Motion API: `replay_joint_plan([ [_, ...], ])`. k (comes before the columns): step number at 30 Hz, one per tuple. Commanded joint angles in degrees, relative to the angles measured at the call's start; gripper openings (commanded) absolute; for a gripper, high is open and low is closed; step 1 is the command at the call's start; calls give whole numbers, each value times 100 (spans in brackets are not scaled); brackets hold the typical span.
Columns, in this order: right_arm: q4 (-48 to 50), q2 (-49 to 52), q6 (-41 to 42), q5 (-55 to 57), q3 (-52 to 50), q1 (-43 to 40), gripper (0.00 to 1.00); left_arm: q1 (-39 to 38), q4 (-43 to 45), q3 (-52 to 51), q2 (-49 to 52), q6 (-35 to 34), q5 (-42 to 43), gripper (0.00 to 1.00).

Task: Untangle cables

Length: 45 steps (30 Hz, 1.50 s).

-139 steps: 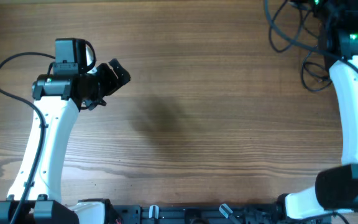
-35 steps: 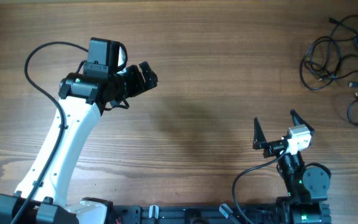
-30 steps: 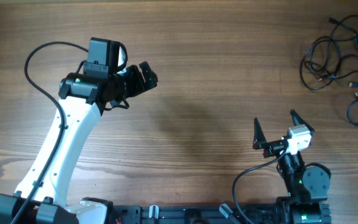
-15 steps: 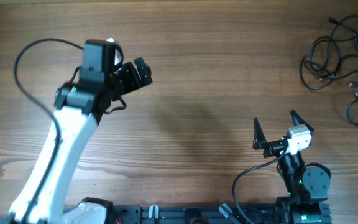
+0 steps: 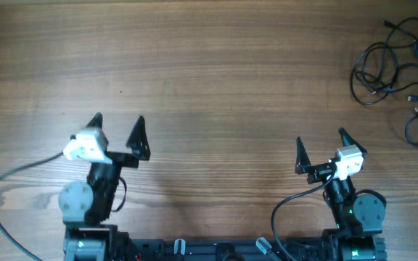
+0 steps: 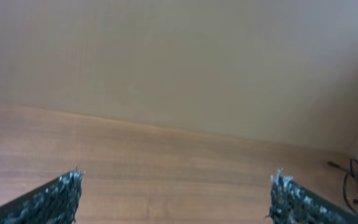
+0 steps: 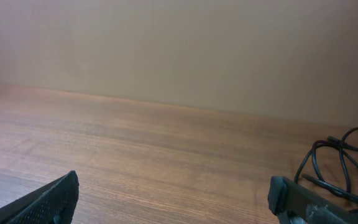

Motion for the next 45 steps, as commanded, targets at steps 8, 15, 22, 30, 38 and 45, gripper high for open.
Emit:
replay_joint_plan([
  [8,35,-24,92,-31,-4,-24,100,166,-339,-1322,-1788,282,-151,100],
  [15,35,-24,92,-31,-4,-24,100,166,-1213,-1322,-2022,387,-214,100],
  [22,35,-24,92,-31,-4,-24,100,166,-1196,-1322,-2020,385,-229,100],
  [30,35,-24,92,-31,-4,-24,100,166,-1196,-1322,-2006,385,-229,100],
  [38,35,-24,90,-31,-4,-24,100,166,-1198,-1322,-2000,385,-229,100],
  [45,35,-24,94,-31,-4,-24,100,166,-1198,-1322,-2000,382,-229,100],
])
